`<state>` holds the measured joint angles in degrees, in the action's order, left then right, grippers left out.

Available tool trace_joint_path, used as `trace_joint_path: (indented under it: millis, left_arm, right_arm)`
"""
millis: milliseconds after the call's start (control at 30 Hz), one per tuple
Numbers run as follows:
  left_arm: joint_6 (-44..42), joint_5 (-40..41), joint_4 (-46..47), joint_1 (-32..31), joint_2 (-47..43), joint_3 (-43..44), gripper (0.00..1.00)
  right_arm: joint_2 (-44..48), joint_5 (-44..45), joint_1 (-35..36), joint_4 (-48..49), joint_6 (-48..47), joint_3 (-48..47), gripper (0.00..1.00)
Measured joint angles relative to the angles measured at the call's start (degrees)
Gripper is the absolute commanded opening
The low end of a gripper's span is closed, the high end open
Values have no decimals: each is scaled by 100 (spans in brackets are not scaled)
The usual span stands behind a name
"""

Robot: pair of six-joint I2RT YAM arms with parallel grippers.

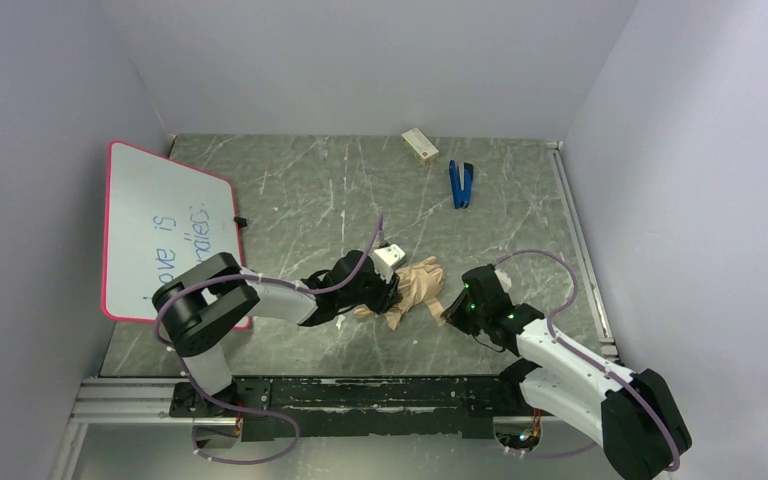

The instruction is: Put away the umbrella

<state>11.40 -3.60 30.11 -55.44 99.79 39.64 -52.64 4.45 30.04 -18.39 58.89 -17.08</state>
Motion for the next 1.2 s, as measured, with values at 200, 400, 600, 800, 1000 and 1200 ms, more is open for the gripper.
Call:
trace_joint_path:
  millis: [200, 400, 600, 800, 1000, 1200]
  left_arm:
    - [4, 37, 2, -28, 13, 9, 5]
    - [24, 44, 9, -28, 42, 37, 5]
    - [46, 55, 4, -37, 63, 68, 5]
    - [50, 85, 7, -55, 70, 72, 5]
    - [66, 216, -2, -68, 70, 85, 5]
    - [63, 321, -140, -105, 72, 177, 5]
  right_arm:
    - [-22, -17, -4, 103, 0, 57, 16]
    - [116, -42, -4, 271, 24, 175, 21]
    - [249, -42, -9, 385, 153, 330, 6]
    - [345, -42, -9, 348, 111, 361, 0]
    - [678, -133, -9, 170, -214, 361, 0]
    - [682, -527, -9, 168, -527, 361, 0]
